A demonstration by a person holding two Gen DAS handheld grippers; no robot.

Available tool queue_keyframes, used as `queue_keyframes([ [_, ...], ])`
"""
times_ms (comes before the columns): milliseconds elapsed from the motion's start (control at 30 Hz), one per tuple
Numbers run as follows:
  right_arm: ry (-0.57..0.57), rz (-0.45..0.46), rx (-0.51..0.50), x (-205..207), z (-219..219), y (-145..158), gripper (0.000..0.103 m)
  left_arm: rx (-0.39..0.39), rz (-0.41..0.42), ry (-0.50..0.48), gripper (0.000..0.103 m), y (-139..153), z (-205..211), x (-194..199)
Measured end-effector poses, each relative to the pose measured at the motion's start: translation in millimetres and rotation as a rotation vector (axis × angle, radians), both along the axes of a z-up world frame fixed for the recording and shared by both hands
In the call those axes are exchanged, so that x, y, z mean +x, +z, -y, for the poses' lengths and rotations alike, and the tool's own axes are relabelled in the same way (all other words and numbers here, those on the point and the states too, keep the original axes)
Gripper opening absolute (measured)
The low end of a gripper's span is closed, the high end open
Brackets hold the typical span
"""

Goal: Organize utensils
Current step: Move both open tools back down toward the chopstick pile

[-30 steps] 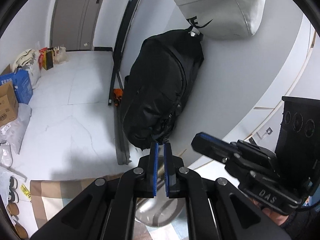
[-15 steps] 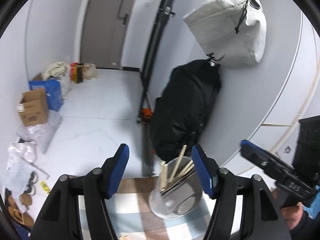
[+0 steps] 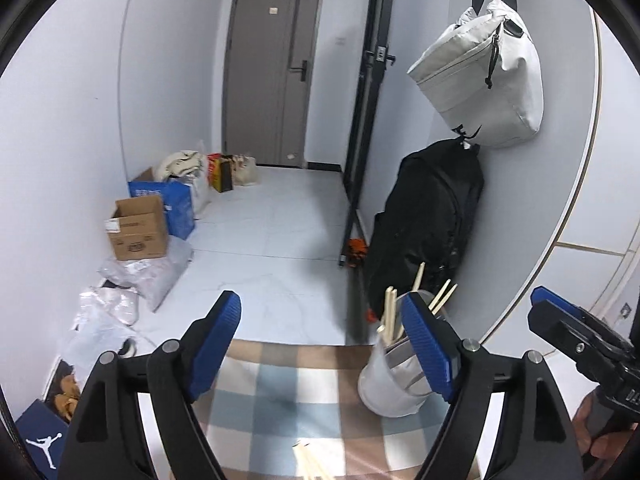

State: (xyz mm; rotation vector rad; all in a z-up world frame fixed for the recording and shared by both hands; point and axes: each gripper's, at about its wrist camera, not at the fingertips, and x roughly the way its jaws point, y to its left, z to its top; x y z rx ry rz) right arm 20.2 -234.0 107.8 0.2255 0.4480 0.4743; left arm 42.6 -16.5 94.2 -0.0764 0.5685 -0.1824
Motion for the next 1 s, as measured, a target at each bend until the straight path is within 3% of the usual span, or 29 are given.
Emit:
queue_keyframes([
  [100,0.009,0.008,-0.024,-9,-10,-5,0.077,0.019,0.006,0.029,0.088,-7,-5,-7],
  [433,0.042,-0.034,-0.072,-26,-37,-44,0.082,-0.001,-0.022,0.058,0.089,-43,-18,-24],
  [867,0.123,-0.208,-0.206,-23,-68,-119,0.085,-0.024,-0.189,0.136,0.089,-124,-50,-36],
  [933,0.132,-0.245,-0.244,-21,-75,-133,0.085,0.005,-0.212,0.152,0.089,-133,-54,-36],
  [1000,0.137,-0.282,-0.27,-17,-80,-146,0.085,-0.013,-0.227,0.161,0.089,-135,-59,-37],
])
